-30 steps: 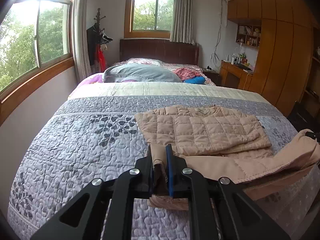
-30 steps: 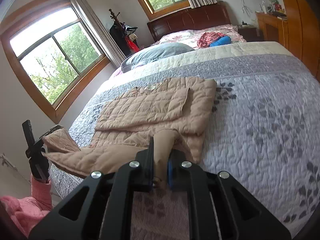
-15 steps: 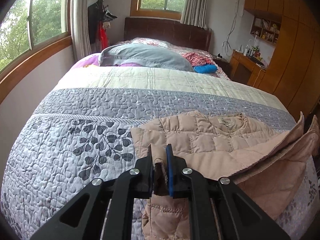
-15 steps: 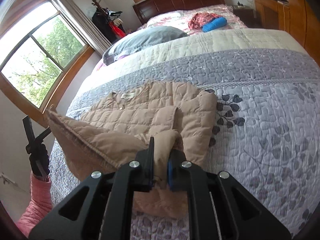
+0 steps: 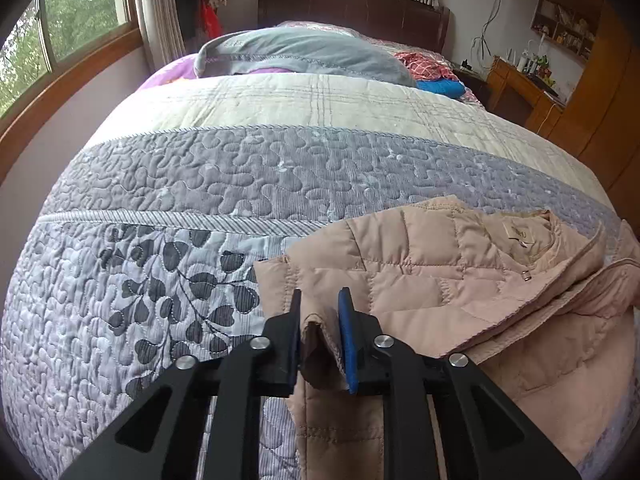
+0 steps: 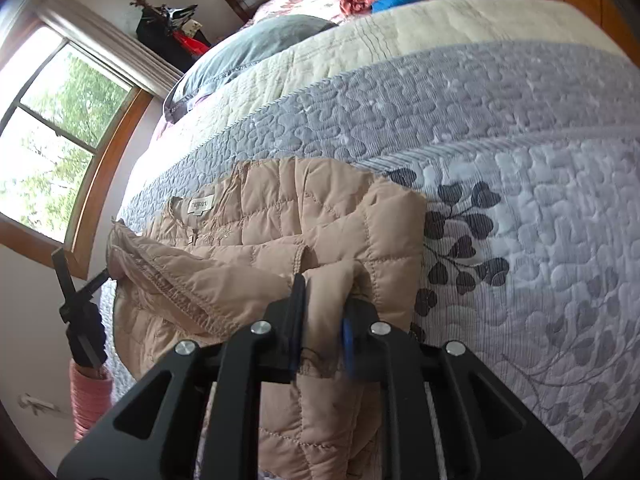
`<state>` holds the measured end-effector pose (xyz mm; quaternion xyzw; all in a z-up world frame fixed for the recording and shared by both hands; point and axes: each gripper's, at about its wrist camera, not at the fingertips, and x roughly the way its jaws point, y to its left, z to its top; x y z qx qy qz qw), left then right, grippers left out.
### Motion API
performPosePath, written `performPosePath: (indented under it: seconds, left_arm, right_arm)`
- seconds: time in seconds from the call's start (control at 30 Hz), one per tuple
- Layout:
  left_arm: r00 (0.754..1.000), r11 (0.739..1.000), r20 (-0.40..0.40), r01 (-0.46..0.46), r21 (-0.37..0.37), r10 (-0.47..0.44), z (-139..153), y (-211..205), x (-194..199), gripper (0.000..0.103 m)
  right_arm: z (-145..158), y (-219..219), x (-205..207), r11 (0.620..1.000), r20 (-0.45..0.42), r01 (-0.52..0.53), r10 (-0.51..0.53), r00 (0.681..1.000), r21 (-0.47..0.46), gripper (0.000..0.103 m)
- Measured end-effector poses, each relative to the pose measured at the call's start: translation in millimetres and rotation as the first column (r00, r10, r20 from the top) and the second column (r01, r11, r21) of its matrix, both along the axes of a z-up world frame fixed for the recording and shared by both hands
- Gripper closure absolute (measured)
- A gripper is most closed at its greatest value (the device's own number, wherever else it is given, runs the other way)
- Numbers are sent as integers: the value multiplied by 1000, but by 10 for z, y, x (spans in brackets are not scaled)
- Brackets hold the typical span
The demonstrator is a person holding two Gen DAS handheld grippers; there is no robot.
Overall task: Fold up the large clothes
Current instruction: 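Carry the held hem over the coat toward the collar with the right gripper, then lay the hem down on the coat and open the right gripper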
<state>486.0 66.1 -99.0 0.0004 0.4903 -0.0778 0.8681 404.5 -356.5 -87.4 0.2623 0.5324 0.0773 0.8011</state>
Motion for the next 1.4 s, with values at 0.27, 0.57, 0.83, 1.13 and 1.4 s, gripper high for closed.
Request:
performPosePath:
  seconds: [0.27, 0.57, 0.83, 1.13, 1.4]
  left_arm:
    - [996, 998, 92, -6, -56, 11, 332, 263, -246, 51]
    - [996, 997, 35, 77, -20, -76, 3, 198, -745, 48]
    - [995, 996, 51, 88, 10, -88, -85, -29, -890, 87]
    - [966, 999, 256, 41, 23, -46, 372, -153, -762, 93]
    - [993, 999, 110, 32, 41, -36, -113, -151, -336, 91]
  right_arm:
    - [137, -62, -206, 999, 42, -8, 6, 999, 43, 53]
    - [48, 181, -480, 994, 50, -58, 63, 997, -91, 33]
    - [-114, 454, -486, 983, 32, -68, 74, 997, -168, 90]
    - [399, 392, -378, 985, 199, 15, 21, 980, -173, 94]
    - [-61, 262, -61, 985, 94, 50, -34, 995, -168, 94]
